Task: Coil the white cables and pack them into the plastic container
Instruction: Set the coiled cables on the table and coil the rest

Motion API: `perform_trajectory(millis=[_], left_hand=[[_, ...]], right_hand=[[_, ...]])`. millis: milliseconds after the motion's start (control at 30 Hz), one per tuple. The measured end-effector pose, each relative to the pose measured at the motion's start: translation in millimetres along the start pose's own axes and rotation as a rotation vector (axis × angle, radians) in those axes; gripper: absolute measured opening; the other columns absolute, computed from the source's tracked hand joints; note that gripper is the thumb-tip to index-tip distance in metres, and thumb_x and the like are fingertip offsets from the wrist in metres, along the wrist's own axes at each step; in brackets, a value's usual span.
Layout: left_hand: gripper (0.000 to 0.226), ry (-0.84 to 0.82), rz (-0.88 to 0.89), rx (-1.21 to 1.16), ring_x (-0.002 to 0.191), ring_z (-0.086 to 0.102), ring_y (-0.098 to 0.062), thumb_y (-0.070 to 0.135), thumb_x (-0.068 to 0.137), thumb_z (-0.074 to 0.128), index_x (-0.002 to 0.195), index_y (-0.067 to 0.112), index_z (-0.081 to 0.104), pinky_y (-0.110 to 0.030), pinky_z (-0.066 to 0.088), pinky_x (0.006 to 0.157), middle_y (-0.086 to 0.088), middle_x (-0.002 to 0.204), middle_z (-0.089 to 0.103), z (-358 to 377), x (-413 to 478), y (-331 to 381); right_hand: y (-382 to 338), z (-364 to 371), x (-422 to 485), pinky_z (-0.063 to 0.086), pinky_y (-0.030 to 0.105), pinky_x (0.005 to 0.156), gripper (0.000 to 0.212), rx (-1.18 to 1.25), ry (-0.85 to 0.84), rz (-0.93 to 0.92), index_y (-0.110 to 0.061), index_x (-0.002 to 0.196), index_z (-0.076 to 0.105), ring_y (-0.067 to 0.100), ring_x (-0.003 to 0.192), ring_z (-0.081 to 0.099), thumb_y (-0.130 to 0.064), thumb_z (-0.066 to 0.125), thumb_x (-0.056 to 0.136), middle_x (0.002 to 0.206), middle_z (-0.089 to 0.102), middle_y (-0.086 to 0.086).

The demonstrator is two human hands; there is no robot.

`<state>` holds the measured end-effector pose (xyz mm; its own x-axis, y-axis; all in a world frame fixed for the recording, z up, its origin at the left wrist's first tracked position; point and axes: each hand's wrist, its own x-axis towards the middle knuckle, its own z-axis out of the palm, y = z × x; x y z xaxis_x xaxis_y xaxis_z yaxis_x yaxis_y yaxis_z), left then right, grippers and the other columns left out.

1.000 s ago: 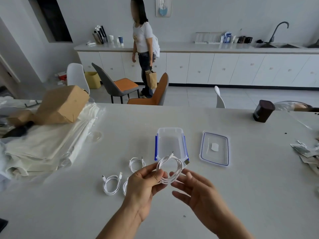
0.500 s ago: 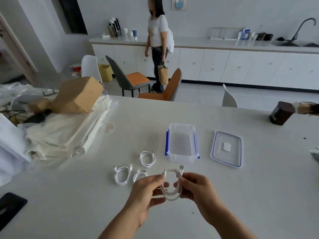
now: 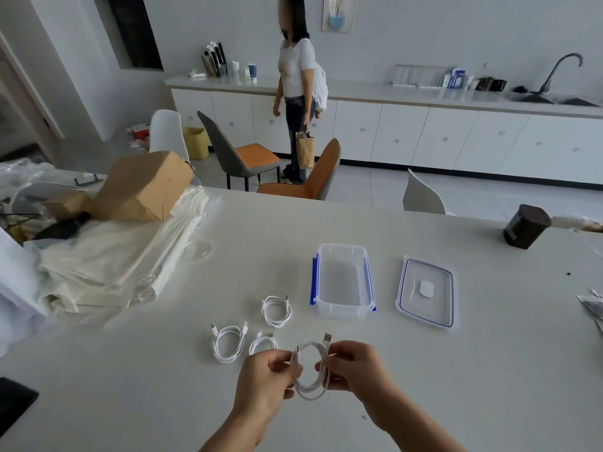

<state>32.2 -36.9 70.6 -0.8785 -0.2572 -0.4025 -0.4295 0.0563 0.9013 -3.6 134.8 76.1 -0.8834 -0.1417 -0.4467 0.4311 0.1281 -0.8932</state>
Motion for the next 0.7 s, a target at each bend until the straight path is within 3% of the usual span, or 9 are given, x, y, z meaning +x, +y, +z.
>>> perform_trajectory(millis=[100,267,433,567,700], left_hand=[[0.012,0.009,-0.008,0.033,0.057,0.064,-0.015,0.004,0.079,0.077,0.087,0.013,0.077,-0.029,0.057,0.056,-0.006,0.070,0.076,-1.0,4.2,-9.3],[0.009,0.007,-0.079,-0.034,0.055,0.061,-0.017,0.001,0.078,0.077,0.085,0.008,0.077,-0.030,0.057,0.057,-0.010,0.070,0.075,-3.1,7.1,-24.0],[0.007,0.029,-0.163,-0.093,0.054,0.059,-0.019,0.003,0.078,0.076,0.085,0.006,0.076,-0.030,0.057,0.057,-0.010,0.068,0.072,-6.7,8.1,-36.9],[0.009,0.079,-0.197,-0.073,0.051,0.051,-0.020,-0.002,0.076,0.073,0.083,0.004,0.074,-0.027,0.048,0.051,-0.008,0.062,0.067,-10.8,12.8,-49.5],[0.004,0.153,-0.223,-0.028,0.043,0.047,-0.020,0.005,0.075,0.074,0.072,0.008,0.074,-0.028,0.042,0.049,-0.010,0.055,0.064,-11.1,17.9,-62.8]], right_hand=[[6.2,2.8,4.1,0.060,0.052,0.081,0.009,-0.012,0.017,0.013,0.005,0.089,0.071,0.037,0.077,0.071,0.007,0.062,0.087,0.088,0.073,0.028],[15.6,9.9,9.5,0.062,0.047,0.076,0.008,-0.053,0.023,0.049,0.007,0.085,0.071,0.029,0.070,0.069,0.008,0.063,0.084,0.086,0.070,0.031],[28.3,22.5,18.2,0.063,0.047,0.075,0.015,-0.055,0.019,0.117,0.005,0.085,0.072,0.029,0.069,0.069,0.013,0.060,0.082,0.076,0.069,0.021],[39.8,36.4,28.4,0.060,0.056,0.075,0.002,-0.129,0.027,0.119,0.004,0.077,0.071,0.027,0.066,0.065,0.005,0.069,0.078,0.069,0.065,0.016],[53.4,46.2,39.2,0.061,0.053,0.069,0.004,-0.284,0.015,0.093,-0.005,0.071,0.072,0.023,0.063,0.067,-0.007,0.068,0.069,0.063,0.066,0.008]])
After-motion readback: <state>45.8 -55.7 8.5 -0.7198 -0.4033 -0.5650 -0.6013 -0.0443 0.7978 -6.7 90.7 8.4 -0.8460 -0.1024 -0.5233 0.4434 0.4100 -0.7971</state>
